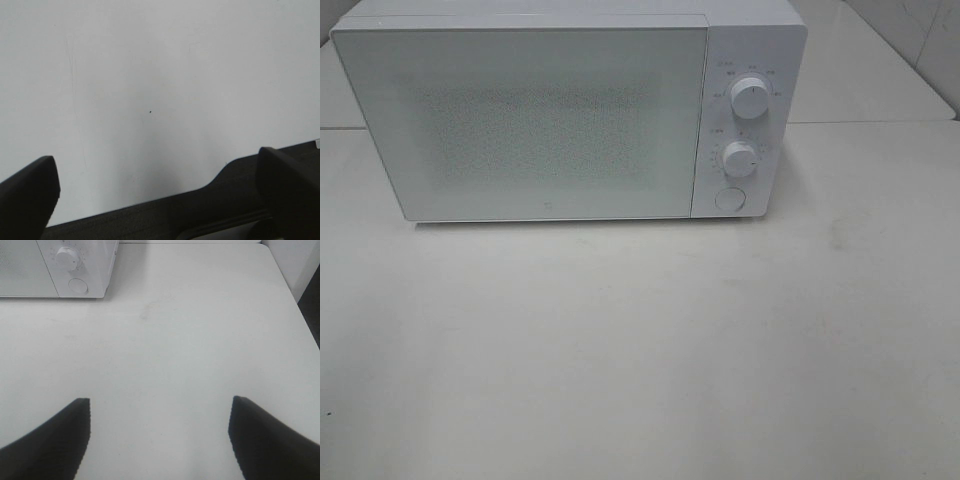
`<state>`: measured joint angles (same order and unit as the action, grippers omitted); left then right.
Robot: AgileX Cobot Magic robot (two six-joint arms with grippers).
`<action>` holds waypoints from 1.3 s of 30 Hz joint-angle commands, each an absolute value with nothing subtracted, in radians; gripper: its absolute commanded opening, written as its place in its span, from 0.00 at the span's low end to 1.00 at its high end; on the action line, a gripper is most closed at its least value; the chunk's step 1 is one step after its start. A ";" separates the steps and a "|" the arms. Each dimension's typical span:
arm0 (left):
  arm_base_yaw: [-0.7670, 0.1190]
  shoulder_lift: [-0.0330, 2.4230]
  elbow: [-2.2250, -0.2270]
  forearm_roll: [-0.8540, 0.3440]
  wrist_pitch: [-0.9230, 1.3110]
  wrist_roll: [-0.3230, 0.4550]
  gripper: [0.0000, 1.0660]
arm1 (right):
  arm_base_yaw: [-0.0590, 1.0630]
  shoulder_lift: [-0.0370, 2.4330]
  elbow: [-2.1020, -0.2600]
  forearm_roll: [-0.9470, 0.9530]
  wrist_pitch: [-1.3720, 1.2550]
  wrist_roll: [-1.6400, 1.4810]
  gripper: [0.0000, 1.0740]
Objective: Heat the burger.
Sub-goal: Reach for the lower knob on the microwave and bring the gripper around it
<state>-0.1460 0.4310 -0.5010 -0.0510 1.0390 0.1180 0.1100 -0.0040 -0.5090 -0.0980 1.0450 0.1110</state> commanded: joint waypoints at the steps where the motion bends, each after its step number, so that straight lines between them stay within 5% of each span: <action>1: -0.146 0.374 -0.498 -0.084 1.039 0.115 0.94 | 0.106 -0.031 -0.507 -0.099 1.038 0.103 0.70; 13: -0.146 0.214 -0.498 -0.119 1.039 0.098 0.94 | 0.106 -0.031 -0.507 -0.099 1.038 0.103 0.70; 19: 0.024 0.055 -0.498 -0.121 1.039 0.099 0.94 | 0.106 -0.031 -0.507 -0.099 1.038 0.103 0.70; 39: 0.082 -0.032 -0.496 -0.158 1.038 0.099 0.94 | 0.106 -0.020 -0.507 -0.093 1.038 0.100 0.70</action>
